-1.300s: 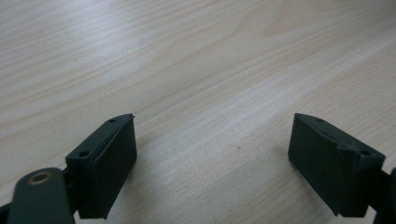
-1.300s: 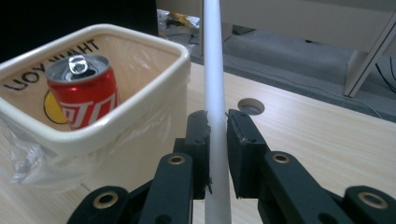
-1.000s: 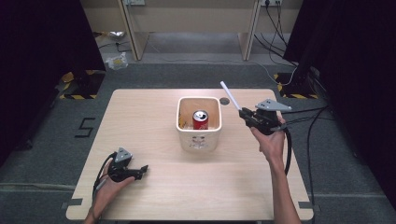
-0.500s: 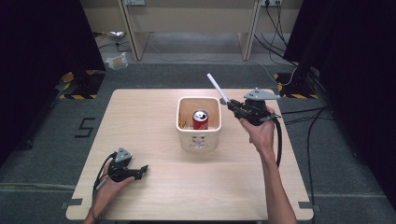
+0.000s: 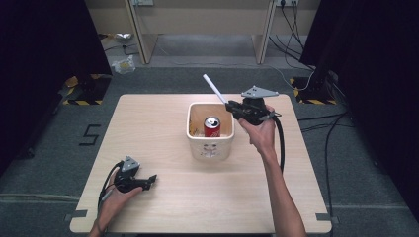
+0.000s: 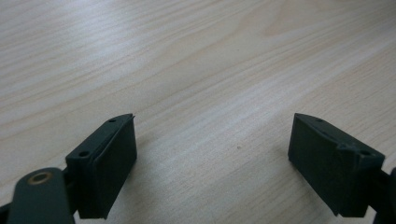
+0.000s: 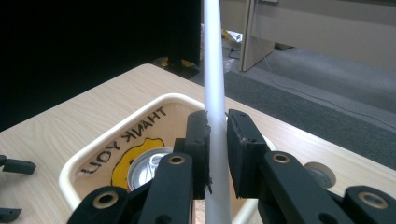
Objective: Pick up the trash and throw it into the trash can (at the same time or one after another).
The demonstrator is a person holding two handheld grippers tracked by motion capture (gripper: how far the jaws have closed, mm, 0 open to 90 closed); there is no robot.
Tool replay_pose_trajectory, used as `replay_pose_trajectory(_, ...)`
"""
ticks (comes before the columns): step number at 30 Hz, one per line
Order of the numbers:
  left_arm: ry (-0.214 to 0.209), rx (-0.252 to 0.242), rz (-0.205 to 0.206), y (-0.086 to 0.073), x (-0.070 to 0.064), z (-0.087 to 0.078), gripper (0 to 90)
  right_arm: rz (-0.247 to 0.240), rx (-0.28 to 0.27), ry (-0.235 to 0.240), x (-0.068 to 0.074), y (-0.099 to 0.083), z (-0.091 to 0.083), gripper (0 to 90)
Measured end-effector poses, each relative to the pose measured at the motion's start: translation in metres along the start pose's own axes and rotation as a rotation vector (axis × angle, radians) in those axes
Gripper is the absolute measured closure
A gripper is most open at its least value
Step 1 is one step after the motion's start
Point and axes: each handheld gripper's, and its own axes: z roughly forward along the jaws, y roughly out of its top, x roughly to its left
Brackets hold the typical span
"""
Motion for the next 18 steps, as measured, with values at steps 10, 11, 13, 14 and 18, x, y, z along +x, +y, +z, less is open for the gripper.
replay_pose_trajectory(10,-0.001,0.000,-0.001,0.000,0.000,0.000,14.5,0.012,0.017,0.015,0.005,0.004,0.022,79.2)
replay_pose_trajectory(11,0.000,-0.001,-0.001,0.000,0.000,0.000,14.5,0.019,0.024,0.020,0.006,0.004,0.027,79.2)
replay_pose_trajectory(13,-0.001,0.002,0.002,0.000,0.000,0.000,14.5,0.025,0.028,0.021,0.006,0.002,0.032,79.1)
replay_pose_trajectory(14,-0.001,0.002,0.002,0.000,0.000,0.000,14.5,0.023,0.030,0.021,0.006,0.002,0.034,79.2)
replay_pose_trajectory(18,-0.001,0.002,0.001,0.000,0.000,0.000,14.5,0.034,0.041,0.019,0.005,-0.001,0.042,79.1)
